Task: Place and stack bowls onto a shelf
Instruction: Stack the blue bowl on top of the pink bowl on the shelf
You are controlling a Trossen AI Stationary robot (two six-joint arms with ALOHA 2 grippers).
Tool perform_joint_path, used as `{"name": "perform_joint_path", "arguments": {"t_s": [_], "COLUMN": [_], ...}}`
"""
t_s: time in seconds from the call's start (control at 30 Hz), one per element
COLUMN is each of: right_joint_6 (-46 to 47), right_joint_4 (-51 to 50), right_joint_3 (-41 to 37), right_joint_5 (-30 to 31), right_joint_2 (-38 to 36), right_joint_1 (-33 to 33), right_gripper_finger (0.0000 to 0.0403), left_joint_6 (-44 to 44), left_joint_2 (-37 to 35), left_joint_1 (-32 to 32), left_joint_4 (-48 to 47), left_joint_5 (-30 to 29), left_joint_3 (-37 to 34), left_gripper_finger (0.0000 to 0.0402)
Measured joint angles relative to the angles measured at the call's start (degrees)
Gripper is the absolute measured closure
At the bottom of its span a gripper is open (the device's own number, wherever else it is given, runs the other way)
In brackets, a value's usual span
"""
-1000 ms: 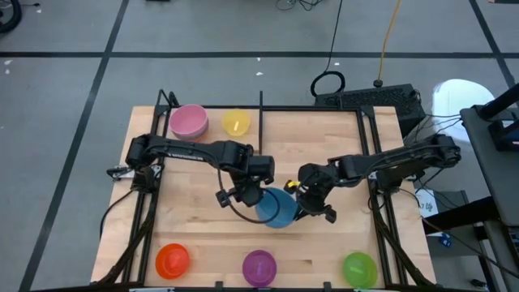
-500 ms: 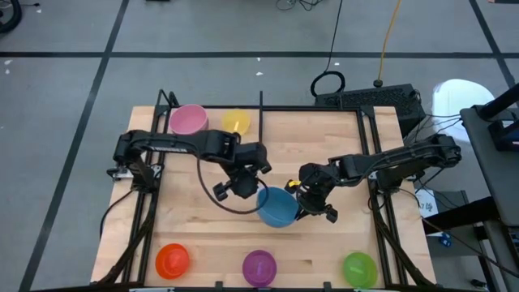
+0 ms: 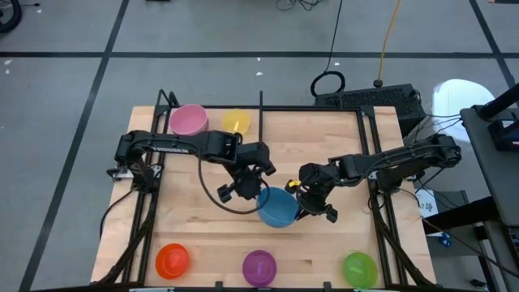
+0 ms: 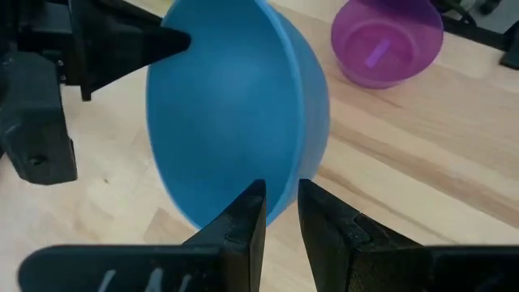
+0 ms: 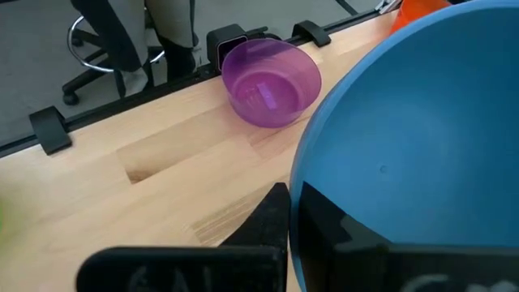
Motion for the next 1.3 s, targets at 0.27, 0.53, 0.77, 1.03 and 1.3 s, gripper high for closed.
{"name": "perform_joint_path", "arguments": {"t_s": [0.27, 0.53, 0.77, 1.03, 1.3], "right_joint_6": [-0.98, -0.95, -0.95, -1.69, -2.90], "right_joint_4": [0.15, -1.12, -1.20, -1.24, 0.35], "right_joint_3": [0.00, 0.00, 0.00, 0.00, -0.03], "right_joint_5": [0.02, 0.02, -0.48, -2.97, -2.93], "right_joint_2": [0.00, 0.00, 0.00, 0.00, 0.00], "right_joint_1": [-0.29, -0.39, -0.39, -0.39, -0.38], "right_gripper_finger": [0.0403, 0.0403, 0.0403, 0.0403, 0.0403], "left_joint_6": [-0.06, -0.01, -1.48, -0.28, 1.12], "left_joint_2": [1.00, 2.01, 2.01, 2.01, 2.01], "left_joint_1": [-0.77, -0.96, -0.92, -0.92, -0.27], "left_joint_4": [0.38, 0.81, 0.90, 0.94, 2.91], "left_joint_5": [3.41, 3.52, 5.98, 8.05, 5.47], "left_joint_3": [0.00, -0.04, -0.04, -0.04, -0.04], "left_gripper_finger": [0.0321, 0.0321, 0.0321, 0.0321, 0.0321]}}
